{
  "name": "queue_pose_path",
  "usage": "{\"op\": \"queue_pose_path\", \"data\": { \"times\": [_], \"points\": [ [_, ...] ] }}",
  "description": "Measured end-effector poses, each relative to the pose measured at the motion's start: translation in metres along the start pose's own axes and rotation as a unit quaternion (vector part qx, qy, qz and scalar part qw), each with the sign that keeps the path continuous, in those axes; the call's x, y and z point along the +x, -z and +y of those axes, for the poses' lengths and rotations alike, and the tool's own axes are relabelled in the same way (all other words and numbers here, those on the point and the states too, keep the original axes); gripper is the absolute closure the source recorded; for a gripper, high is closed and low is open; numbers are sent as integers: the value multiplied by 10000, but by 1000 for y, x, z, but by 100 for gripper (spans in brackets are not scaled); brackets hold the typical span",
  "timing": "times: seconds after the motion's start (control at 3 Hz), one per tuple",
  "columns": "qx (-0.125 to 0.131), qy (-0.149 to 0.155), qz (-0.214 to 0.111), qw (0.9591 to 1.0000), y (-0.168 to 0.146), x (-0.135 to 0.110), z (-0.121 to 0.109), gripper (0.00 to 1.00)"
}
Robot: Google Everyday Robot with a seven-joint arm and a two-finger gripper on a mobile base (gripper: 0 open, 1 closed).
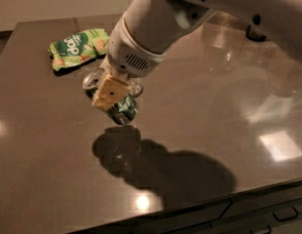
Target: Knock green can over
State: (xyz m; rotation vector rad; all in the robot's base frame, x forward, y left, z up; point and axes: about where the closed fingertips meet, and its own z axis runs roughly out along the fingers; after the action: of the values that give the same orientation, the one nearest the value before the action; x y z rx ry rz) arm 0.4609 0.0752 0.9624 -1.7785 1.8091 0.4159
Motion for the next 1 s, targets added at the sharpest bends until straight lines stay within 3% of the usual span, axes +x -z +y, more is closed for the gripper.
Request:
{"op": "queue_pose_path", "data": {
  "times": [0.33,0.67,1.0],
  "points": [
    [-307,276,633,9971,-3,22,9,100],
    [-527,430,1104,9916,-11,38,12,86],
    [-676,531,1500,9850,-19,50,13,62]
  ]
}}
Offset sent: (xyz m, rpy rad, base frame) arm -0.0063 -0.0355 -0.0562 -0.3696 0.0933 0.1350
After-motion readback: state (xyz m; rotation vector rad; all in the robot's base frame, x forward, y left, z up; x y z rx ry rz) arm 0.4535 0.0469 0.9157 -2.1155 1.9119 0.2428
